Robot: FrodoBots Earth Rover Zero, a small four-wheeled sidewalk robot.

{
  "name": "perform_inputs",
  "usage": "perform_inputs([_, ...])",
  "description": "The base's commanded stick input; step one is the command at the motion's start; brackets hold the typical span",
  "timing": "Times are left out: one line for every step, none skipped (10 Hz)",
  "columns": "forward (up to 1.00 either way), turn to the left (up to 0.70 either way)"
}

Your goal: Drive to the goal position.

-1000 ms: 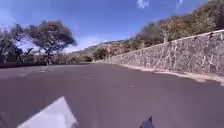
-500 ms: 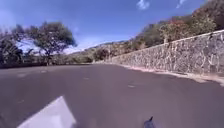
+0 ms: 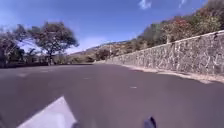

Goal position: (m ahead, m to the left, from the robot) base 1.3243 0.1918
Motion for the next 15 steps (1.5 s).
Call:
perform_inputs([0.50, 0.00])
perform_inputs([0.50, 0.00])
perform_inputs([0.50, 0.00])
perform_inputs([0.50, 0.00])
perform_inputs([0.50, 0.00])
perform_inputs([0.50, 0.00])
perform_inputs([0.50, 0.00])
perform_inputs([0.50, 0.00])
perform_inputs([0.50, 0.00])
perform_inputs([0.50, 0.00])
perform_inputs([0.50, 0.00])
perform_inputs([0.50, 0.00])
perform_inputs([0.50, 0.00])
perform_inputs([0.50, 0.00])
perform_inputs([0.50, 0.00])
